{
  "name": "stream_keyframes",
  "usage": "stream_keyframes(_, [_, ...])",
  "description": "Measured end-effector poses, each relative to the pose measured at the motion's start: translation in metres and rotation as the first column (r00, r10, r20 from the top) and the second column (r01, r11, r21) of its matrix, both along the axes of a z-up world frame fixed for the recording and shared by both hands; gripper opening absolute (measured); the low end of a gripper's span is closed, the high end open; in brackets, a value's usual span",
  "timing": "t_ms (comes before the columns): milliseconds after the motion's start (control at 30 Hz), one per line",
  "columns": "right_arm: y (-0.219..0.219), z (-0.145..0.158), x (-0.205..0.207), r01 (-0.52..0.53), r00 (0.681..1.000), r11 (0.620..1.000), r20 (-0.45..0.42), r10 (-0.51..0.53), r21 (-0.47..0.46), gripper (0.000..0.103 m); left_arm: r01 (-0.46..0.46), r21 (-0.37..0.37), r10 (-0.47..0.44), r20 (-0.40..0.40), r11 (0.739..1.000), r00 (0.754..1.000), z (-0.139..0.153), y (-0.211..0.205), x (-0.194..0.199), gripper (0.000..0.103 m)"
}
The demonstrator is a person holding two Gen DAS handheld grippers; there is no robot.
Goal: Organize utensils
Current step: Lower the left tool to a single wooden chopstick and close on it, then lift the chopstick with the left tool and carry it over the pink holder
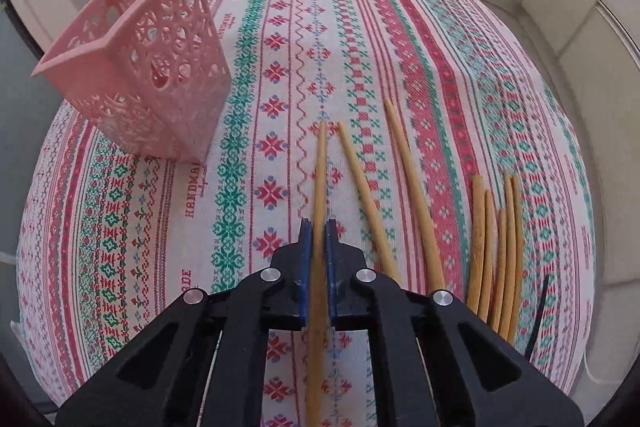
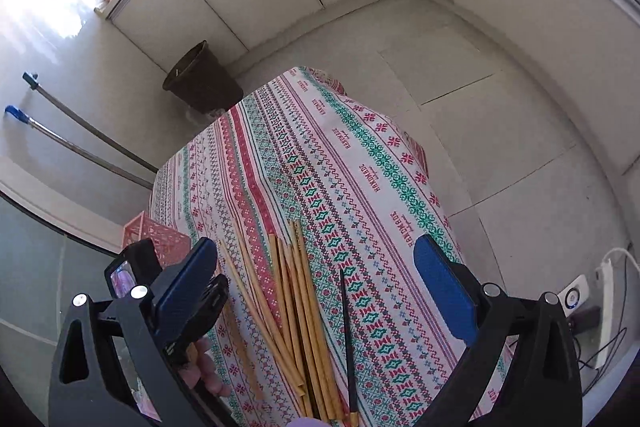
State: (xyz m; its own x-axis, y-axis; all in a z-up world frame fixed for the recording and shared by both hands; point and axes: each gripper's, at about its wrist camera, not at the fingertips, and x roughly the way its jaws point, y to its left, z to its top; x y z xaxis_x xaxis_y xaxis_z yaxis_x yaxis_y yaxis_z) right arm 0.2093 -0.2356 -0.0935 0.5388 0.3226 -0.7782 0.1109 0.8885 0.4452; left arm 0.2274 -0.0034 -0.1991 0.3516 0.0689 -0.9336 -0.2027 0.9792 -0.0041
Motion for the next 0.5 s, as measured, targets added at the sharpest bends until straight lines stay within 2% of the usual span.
stream_keyframes(100, [0.026, -0.012, 0.018, -0.074, 0.997, 0.997, -0.035, 0.074, 0.005, 0.078, 0.081, -0.071, -0.084, -0.042, 0.994, 0.996, 0.006, 0.008, -0.026, 0.006])
stream_keyframes(167, [0.047, -0.025, 0.030, -0.125, 0.988, 0.992, -0.083, 0.127, 0.023, 0.063, 0.131, -0.096, -0.136, -0.046, 0.987, 0.990, 0.017, 0.014, -0.044, 0.006])
stream_keyframes(267, [0.081, -0.038, 0.046, -0.198, 0.974, 0.980, -0.113, 0.198, 0.004, 0.051, 0.167, -0.144, -0.169, -0.004, 0.975, 0.986, 0.043, 0.024, -0.070, 0.006])
stream_keyframes(400, [0.128, -0.055, 0.069, -0.288, 0.949, 0.957, -0.142, 0.282, -0.024, 0.034, 0.202, -0.211, -0.185, 0.096, 0.956, 0.978, 0.076, 0.042, -0.100, 0.006])
stream_keyframes(500, [0.156, -0.068, 0.084, -0.330, 0.936, 0.939, -0.162, 0.313, -0.094, 0.031, 0.208, -0.232, -0.178, 0.145, 0.950, 0.973, 0.089, 0.052, -0.104, 0.006])
